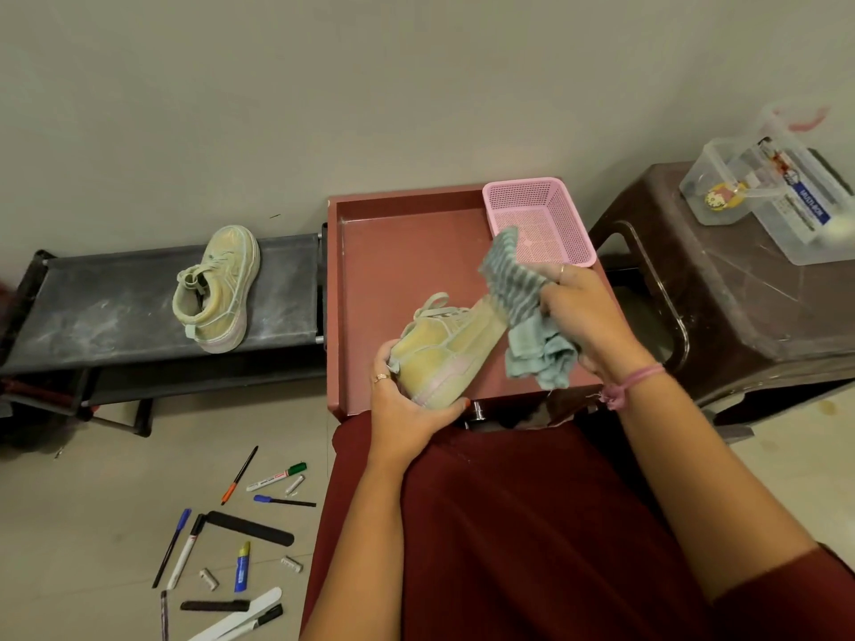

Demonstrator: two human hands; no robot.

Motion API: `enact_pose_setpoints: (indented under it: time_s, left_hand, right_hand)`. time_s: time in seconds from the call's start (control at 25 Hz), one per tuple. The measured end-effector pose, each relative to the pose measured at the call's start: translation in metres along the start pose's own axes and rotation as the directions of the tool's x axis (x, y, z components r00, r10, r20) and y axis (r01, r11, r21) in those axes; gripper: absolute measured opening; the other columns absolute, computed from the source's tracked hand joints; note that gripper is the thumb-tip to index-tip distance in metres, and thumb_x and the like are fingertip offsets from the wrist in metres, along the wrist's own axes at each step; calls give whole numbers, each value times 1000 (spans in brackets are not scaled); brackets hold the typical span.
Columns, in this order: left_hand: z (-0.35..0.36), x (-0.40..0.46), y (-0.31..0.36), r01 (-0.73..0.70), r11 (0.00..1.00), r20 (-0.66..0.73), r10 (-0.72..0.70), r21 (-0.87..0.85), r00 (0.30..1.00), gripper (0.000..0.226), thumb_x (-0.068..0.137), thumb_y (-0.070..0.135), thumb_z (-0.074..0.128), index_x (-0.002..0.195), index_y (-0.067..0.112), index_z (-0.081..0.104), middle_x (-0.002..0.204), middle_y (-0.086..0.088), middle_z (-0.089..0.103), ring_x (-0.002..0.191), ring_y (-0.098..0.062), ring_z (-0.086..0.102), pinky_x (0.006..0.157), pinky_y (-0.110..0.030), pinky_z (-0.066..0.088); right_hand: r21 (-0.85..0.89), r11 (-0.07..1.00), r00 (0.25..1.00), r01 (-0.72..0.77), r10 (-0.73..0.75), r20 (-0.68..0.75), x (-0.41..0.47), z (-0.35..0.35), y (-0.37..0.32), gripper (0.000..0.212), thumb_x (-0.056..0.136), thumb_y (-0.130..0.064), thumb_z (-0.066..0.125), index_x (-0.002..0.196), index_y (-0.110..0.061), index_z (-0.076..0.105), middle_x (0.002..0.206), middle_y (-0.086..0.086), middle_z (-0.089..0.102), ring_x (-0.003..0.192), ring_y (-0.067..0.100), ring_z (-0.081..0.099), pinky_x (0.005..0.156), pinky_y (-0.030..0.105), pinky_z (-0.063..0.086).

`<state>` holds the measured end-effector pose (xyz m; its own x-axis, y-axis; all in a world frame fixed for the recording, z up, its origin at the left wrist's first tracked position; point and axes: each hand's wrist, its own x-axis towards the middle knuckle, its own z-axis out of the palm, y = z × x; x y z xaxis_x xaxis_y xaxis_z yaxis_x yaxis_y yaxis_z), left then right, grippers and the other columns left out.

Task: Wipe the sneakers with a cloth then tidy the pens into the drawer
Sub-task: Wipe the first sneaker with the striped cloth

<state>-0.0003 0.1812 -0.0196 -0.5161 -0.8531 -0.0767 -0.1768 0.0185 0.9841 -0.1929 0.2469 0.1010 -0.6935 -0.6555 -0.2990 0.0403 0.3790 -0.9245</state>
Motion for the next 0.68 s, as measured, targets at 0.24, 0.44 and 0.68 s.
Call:
enact_pose_setpoints:
  time_s: [0.24, 0.44, 0.68]
  left_hand:
    - [-1, 0, -4, -9, 999, 26, 9, 34, 1000, 100, 47, 14, 95, 127, 27, 38, 125, -1, 53, 112, -8, 57, 93, -26, 51]
    - [1, -2, -5, -24, 998, 33, 22, 65, 999, 100, 46, 24, 94, 128, 30, 37, 127, 1, 50, 115, -12, 55, 96, -37, 51]
    - [1, -1, -3, -30, 997, 10, 30, 71, 1000, 96, 44, 25, 91, 124, 34, 39, 124, 0, 51, 112, -15, 56, 93, -38, 52]
  right_hand:
    - [-598, 616, 825, 514, -163, 541, -7, 55, 39, 61, 81, -24, 43, 142, -16, 42, 141, 3, 47, 131, 19, 40, 109, 22, 26]
    - [-649, 569, 862, 506, -297, 411, 12, 56, 67, 77, 74, -55, 26, 145, -25, 37, 128, -5, 41, 126, 17, 34, 110, 35, 20]
    - [-588, 674, 891, 448, -393, 228, -8, 90, 86, 58, 95, -45, 16, 141, -21, 42, 146, -3, 44, 139, 10, 32, 119, 33, 9]
